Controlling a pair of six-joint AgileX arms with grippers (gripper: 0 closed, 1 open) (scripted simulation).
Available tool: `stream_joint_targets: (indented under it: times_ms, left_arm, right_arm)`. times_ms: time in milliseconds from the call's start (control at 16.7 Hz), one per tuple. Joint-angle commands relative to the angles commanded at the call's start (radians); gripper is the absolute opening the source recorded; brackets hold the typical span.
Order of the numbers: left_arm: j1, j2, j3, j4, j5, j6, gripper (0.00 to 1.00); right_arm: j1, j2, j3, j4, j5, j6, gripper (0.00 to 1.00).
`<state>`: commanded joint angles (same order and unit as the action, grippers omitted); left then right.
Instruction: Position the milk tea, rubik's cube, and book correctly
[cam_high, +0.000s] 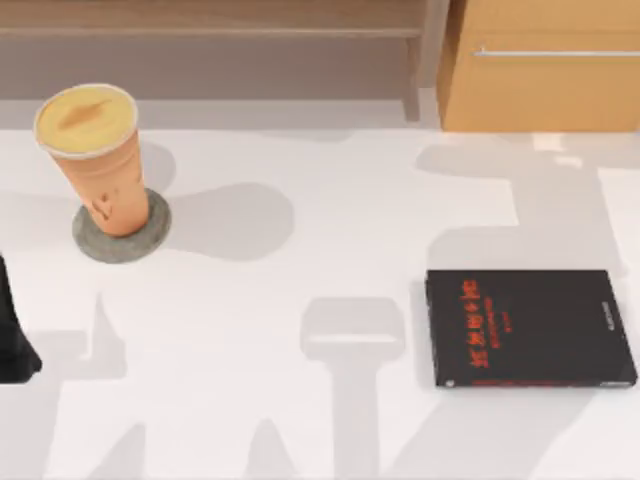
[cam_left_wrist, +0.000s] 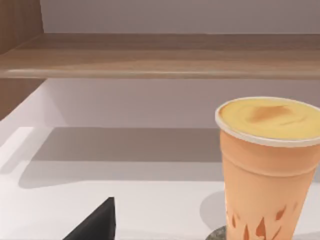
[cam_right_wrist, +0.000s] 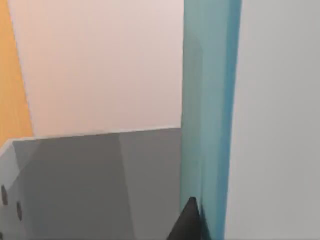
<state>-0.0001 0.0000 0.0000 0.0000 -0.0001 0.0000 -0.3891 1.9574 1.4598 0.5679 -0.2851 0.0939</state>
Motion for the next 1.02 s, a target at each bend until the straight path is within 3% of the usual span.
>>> stream_joint_targets:
  times_ms: [240, 540, 1020]
  left_arm:
    - [0.000, 0.000, 0.000, 0.000, 0.000, 0.000, 1.00]
    - [0.000, 0.000, 0.000, 0.000, 0.000, 0.000, 1.00]
    - [0.000, 0.000, 0.000, 0.000, 0.000, 0.000, 1.00]
  right_arm:
    - [0.068, -0.205, -0.128, 0.048, 0.202, 0.244, 0.00]
    - [0.240, -0.459, -0.355, 0.097, 0.495, 0.665, 0.00]
    - [0.732, -0.613, -0.795, 0.068, 0.852, 1.412, 0.00]
